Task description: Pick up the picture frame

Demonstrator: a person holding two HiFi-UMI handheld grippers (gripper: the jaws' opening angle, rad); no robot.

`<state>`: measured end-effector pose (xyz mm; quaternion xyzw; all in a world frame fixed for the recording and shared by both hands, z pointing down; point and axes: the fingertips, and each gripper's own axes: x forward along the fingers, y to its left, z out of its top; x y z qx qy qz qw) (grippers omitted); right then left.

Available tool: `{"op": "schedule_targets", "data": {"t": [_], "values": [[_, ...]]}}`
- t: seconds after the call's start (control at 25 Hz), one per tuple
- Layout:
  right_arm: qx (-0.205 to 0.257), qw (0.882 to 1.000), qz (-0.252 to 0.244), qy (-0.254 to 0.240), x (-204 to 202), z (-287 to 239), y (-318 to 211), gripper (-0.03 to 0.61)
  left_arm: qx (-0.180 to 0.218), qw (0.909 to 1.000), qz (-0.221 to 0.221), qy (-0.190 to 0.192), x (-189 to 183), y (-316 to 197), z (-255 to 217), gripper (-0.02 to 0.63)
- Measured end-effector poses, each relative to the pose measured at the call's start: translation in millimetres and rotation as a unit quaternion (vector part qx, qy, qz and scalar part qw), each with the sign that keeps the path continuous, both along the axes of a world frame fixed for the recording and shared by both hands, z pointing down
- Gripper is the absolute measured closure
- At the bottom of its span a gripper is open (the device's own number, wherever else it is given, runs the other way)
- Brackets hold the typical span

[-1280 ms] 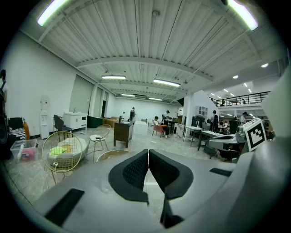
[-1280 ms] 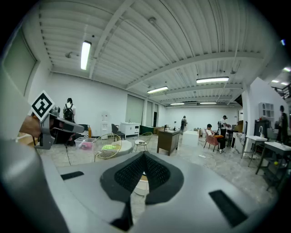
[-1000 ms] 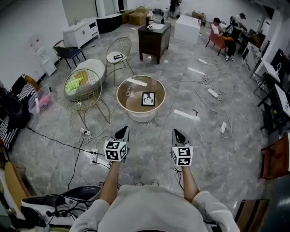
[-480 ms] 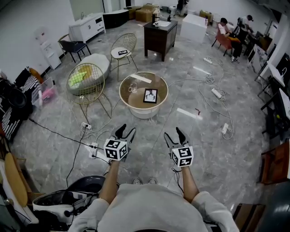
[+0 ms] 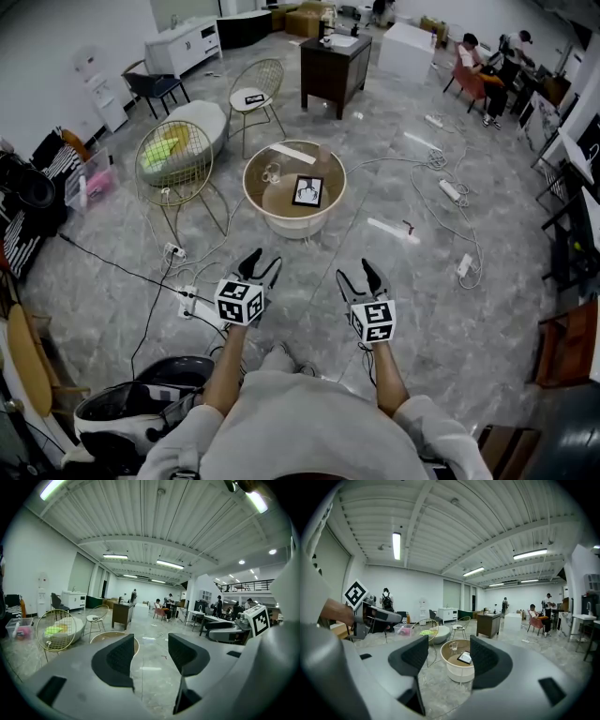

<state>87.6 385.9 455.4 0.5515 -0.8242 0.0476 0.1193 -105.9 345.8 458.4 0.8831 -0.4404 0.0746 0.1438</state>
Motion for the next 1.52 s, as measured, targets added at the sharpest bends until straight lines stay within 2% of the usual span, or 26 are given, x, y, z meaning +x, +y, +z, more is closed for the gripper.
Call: {"op": "schedule_targets", "data": {"t": [0.32,0.52,0.72,1.52], "values": [[0.002,1.0,-0.003,0.003,1,5,-35,0.301,-0.002,1.0,-0.002,-0.004,3,-32,8,0.408],[-0.001,1.0,-0.006,0.009,-11,9,-76,0.301,-0.01,0.9999,-0.004,0.002,-5,-76,16,0.408],[0.003,1.0,-0.003,0.013,0,15,-110,0.302,-0.007,0.9999,-0.001,0.009,7,-111,23,0.408],[0.001,0.999,0.032,0.021,-30,3,-299,0.33,-0.016,0.9991,0.034,0.02,-19,-312,18,0.408]]}}
